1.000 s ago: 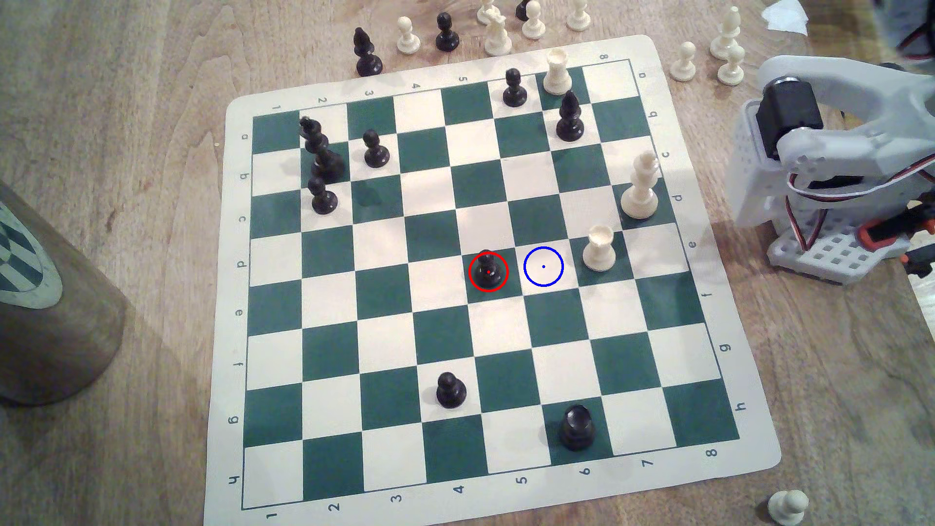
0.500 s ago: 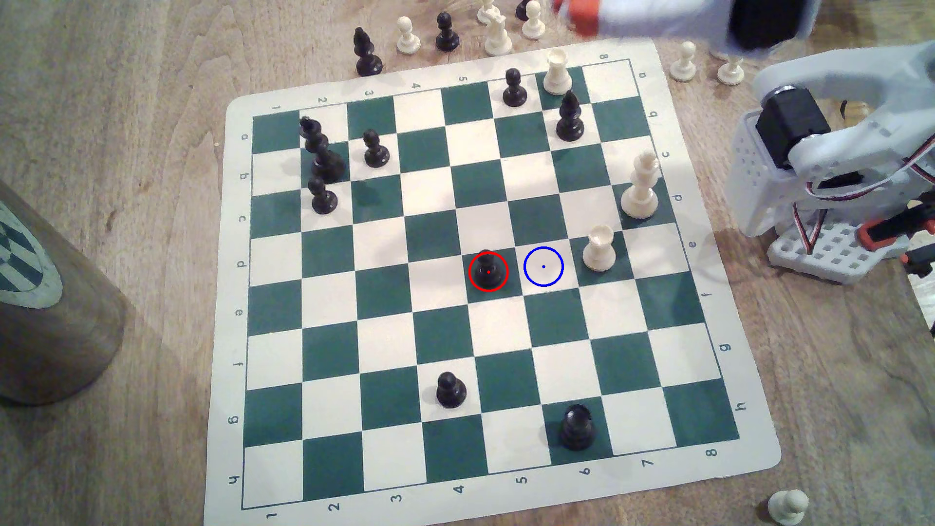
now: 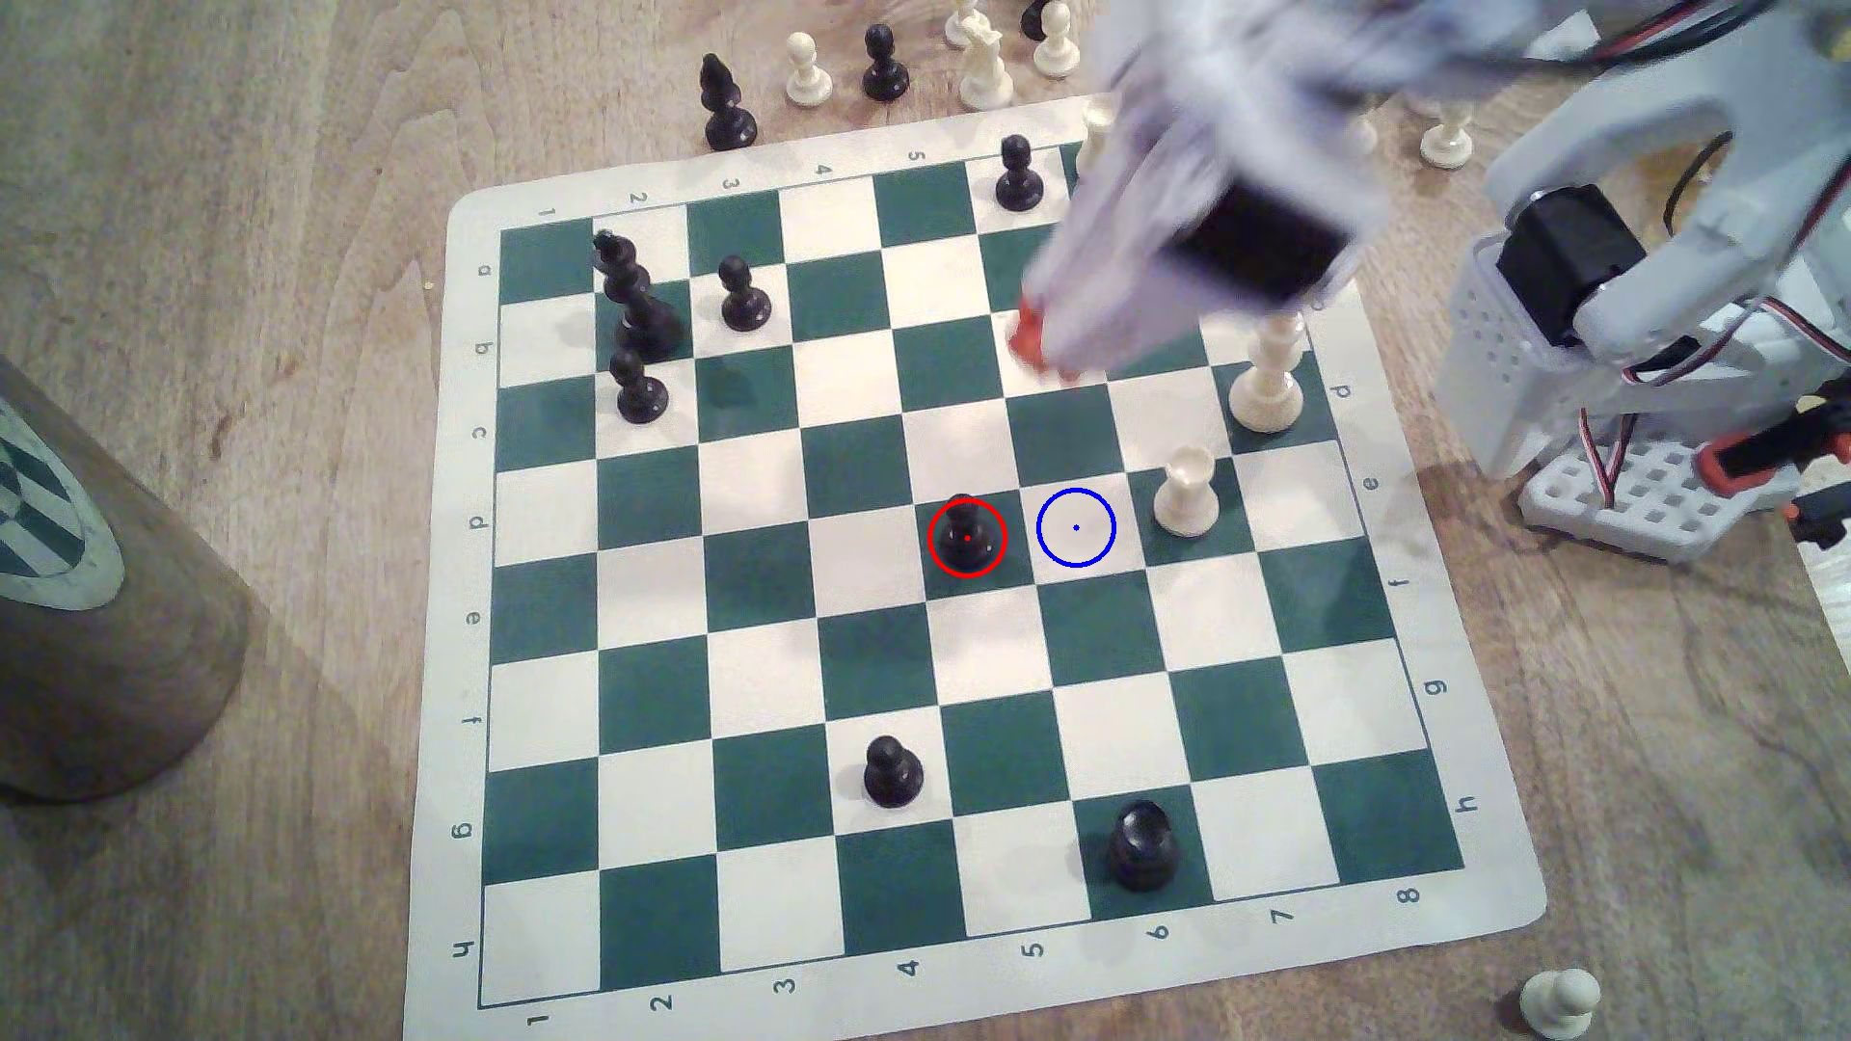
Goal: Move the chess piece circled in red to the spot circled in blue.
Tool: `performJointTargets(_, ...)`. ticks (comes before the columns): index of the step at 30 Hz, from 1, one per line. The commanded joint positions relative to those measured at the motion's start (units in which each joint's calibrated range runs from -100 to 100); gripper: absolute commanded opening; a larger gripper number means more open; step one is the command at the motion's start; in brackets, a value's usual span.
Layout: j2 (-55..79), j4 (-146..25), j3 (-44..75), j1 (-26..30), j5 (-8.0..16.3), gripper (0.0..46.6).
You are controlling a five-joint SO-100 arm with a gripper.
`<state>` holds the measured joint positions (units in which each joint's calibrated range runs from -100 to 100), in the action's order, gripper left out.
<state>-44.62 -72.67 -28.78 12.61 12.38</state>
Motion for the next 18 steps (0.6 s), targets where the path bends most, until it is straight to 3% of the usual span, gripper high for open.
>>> performJointTargets(1, 6.76, 0.43, 4.22, -1.78, 1.37, 1.6)
performJointTargets(11, 15.92, 2.89, 0.95, -3.26, 2.0, 3.4)
performJointTargets(15, 17.54, 4.61, -2.68, -2.87, 2.0, 1.9)
performJointTargets(17, 17.54, 5.35, -3.94, -2.79, 2.15, 2.7)
performJointTargets(18, 17.79, 6.17, -5.21, -2.79, 2.15, 5.6)
